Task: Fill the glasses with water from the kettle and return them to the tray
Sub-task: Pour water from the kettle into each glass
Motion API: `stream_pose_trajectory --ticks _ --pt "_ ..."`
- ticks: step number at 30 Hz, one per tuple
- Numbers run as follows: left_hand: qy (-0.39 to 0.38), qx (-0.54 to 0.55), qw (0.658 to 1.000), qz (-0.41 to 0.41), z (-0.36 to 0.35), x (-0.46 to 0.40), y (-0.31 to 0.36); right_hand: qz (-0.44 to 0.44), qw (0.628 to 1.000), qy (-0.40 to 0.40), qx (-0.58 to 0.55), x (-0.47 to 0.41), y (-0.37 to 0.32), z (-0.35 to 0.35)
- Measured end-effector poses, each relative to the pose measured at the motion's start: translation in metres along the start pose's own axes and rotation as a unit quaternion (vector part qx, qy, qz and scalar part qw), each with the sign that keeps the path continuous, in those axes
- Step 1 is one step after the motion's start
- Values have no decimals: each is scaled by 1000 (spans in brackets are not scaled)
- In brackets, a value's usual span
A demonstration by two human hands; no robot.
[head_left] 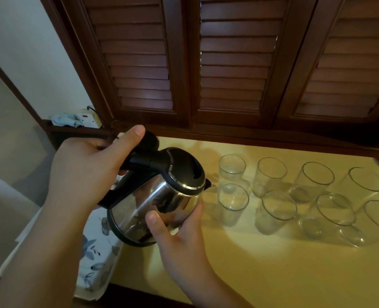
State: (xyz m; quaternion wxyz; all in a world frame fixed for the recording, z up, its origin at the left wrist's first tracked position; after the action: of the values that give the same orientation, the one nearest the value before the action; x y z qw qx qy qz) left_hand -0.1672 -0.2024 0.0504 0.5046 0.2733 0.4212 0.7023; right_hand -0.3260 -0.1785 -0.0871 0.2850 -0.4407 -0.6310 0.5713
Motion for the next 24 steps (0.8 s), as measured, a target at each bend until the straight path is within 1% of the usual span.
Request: stream_pose_trajectory --ticks 6,9,14,24 --pt "4 -56 998 -13 -1 14 7 2 1000 -12 -24 14 -3 3" --pt "2 -51 998 -29 -3 14 12 3 1000 1 -16 16 -4 6" --pt "-12 -95 995 -42 -8 20 28 13 999 38 1 15 -5 9" --pt "-28 -106 993 -47 -7 19 30 13 999 50 -11 17 -3 4"
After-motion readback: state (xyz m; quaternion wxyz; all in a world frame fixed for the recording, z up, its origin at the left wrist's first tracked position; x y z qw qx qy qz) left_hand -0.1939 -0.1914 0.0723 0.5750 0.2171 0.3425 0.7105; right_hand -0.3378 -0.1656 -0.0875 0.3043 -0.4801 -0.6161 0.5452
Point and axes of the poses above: each hand's wrist, its own x-axis away from the middle knuckle, its own z-axis out of the back of the hand, y = z × x, the point moved 4 cm from there along -x, towards the middle knuckle, and after that the axes turned 15 degrees about -y, right-handed, at the moved point
